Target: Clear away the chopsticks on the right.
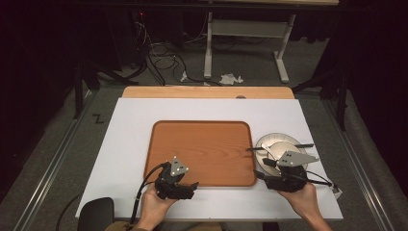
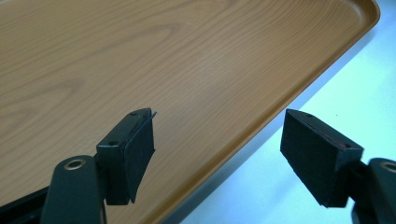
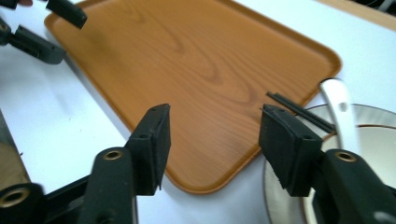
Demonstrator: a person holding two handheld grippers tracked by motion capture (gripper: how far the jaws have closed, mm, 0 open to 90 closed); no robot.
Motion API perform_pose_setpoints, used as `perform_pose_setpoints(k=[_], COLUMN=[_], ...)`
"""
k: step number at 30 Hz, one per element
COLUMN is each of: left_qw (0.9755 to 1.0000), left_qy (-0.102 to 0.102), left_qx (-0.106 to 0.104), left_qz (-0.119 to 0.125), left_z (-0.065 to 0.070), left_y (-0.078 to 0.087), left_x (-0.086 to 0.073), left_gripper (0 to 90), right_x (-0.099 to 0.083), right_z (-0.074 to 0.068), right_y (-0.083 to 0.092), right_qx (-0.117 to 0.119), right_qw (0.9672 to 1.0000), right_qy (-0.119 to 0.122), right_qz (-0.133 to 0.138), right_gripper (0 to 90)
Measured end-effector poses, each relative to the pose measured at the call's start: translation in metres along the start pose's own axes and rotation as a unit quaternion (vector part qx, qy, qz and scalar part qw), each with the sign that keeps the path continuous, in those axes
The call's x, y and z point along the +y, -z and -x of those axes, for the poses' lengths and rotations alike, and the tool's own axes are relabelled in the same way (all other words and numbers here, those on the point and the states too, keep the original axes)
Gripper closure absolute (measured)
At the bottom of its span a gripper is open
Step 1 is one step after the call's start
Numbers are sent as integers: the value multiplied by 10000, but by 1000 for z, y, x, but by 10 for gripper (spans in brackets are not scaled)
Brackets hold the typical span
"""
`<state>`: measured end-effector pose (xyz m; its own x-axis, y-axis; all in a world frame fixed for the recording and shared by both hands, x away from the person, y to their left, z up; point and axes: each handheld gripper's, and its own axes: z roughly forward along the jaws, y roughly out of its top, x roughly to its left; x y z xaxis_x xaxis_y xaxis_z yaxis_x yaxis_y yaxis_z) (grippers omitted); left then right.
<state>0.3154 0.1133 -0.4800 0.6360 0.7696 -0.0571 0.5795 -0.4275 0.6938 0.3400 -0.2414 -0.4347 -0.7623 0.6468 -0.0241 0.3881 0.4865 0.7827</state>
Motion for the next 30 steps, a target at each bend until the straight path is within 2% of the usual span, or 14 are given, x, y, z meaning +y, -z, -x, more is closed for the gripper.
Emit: perform_pose_setpoints(k=[12,15,16,17,19,25,30], left_qw=[10000,10000,10000,10000,10000,10000,10000], left_qy=[7,18,19,24,22,19,6], left_qx=[-21,-22,-22,-16,-32,-30,-22], left_qz=[3,9,3,-10,-4,-11,-21], left_z=[0,0,-1,0,0,0,0], left_y=[0,0,0,-1,-1,-1,-1], left_x=[0,0,0,0,0,0,0], left_gripper=[261,261,261,261,261,261,261], right_x=[5,6,7,7,8,7,8], right_z=[11,14,16,18,24,45,60], right_y=[11,14,16,17,21,31,41], right_qx=[-62,-80,-87,-86,-64,-263,-568], right_qw=[9998,9997,9994,9994,9986,9970,9963], right_qy=[-171,-220,-303,-280,-465,-671,-617], right_qz=[28,103,122,170,241,281,172], right_gripper=[445,432,432,434,433,428,467])
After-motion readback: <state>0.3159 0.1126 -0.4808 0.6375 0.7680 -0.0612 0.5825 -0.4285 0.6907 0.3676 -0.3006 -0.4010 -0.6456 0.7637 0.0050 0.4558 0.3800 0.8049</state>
